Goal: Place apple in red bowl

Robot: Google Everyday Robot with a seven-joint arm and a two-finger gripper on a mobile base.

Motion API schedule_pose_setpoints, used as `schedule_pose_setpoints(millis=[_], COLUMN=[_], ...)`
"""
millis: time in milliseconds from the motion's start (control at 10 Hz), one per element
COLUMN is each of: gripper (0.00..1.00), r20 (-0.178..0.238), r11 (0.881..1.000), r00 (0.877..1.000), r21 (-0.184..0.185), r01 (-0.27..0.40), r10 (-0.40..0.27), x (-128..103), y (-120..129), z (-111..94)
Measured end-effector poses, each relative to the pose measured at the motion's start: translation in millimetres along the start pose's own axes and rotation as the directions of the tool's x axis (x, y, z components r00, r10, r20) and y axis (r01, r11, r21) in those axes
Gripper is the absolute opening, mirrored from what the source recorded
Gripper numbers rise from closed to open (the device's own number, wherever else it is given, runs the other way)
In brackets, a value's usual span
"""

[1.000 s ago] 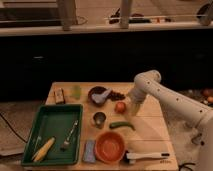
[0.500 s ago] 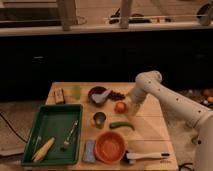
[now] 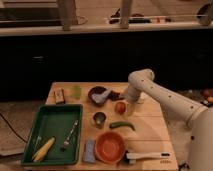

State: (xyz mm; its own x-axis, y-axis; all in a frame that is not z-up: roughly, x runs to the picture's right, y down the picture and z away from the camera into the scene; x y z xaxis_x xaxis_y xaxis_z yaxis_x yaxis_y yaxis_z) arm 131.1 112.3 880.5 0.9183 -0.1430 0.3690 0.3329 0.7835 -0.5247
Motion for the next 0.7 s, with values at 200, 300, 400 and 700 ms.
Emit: schedule_pose_setpoints(millis=[200,300,400,700], gripper=[0.8,0.79,0.74,0.43], r20=[0.013,0.016,0.02,0.034], r11=[0.999,0.998,0.997,0.996], r00=[0.999,0.998,0.998,0.996], r21=[-0.018,-0.027,-0.032,-0.041], r01=[0.048,0.059,0.065,0.079], r10=[-0.048,-0.059,-0.065,-0.078], x=[-9.8,-10.7,-12.5,-13.6], y=[-4.4,-3.7,-4.2,-2.9], z=[5.8,7.5,10.1,18.0])
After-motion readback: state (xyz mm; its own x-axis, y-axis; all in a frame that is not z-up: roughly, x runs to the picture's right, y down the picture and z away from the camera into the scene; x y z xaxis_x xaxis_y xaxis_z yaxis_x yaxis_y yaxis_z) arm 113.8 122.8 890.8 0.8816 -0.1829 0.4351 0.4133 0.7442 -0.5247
